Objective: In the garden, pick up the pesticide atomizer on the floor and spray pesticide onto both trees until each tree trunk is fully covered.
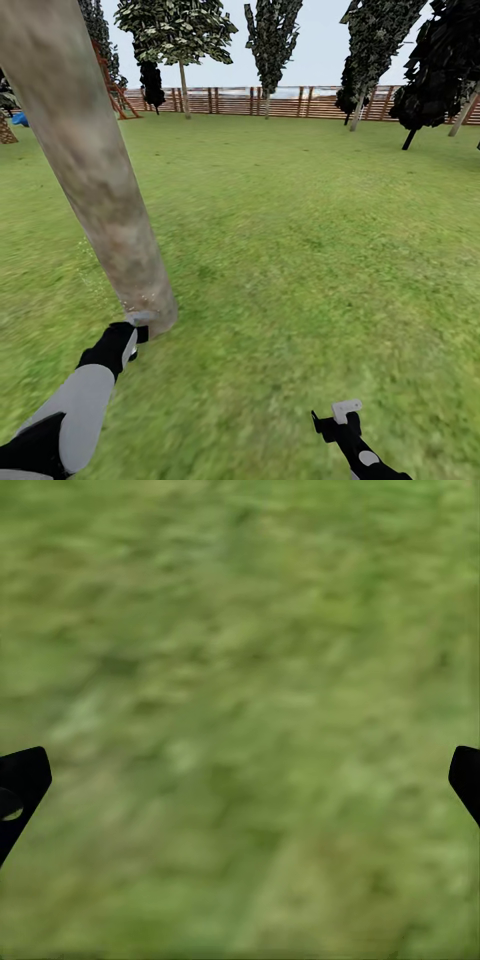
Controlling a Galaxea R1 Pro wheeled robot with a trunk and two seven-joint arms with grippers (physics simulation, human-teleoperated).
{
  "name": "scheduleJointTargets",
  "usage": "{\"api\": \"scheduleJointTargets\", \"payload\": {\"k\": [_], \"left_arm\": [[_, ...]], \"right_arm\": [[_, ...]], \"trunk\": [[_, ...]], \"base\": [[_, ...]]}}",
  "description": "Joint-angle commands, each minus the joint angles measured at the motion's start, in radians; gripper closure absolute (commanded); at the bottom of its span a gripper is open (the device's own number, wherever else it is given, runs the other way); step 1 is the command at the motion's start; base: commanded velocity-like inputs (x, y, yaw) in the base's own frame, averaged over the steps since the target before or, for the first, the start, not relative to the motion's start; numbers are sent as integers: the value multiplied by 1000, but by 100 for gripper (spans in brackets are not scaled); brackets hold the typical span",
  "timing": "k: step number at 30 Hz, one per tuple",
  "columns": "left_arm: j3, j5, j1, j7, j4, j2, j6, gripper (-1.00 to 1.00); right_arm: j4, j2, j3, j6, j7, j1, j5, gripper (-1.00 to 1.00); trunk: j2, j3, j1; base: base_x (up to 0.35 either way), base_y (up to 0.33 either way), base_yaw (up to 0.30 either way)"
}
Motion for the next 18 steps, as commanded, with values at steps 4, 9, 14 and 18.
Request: {"api": "scheduleJointTargets", "payload": {"k": [4, 9, 14, 18], "left_arm": [[3, 8, -2, -80, 0, 90, 3, 100], [-13, 5, -32, -98, -62, 111, 12, 100], [-92, 7, -44, -104, -73, 72, 14, 100], [-93, 7, -58, -105, -73, 96, 38, 100]], "right_arm": [[0, 0, 9, -3, -3, 0, -10, -100], [0, -1, 8, -3, -3, 0, -10, -100], [0, -2, 8, -3, -3, 0, -10, -100], [0, -2, 8, -3, -3, 0, -10, -100]], "trunk": [[0, -1, 0], [0, -1, 0], [0, -1, 0], [0, -1, 0]], "base": [[0, 0, 0], [0, 0, 0], [0, 0, 6], [0, 0, 208]]}}
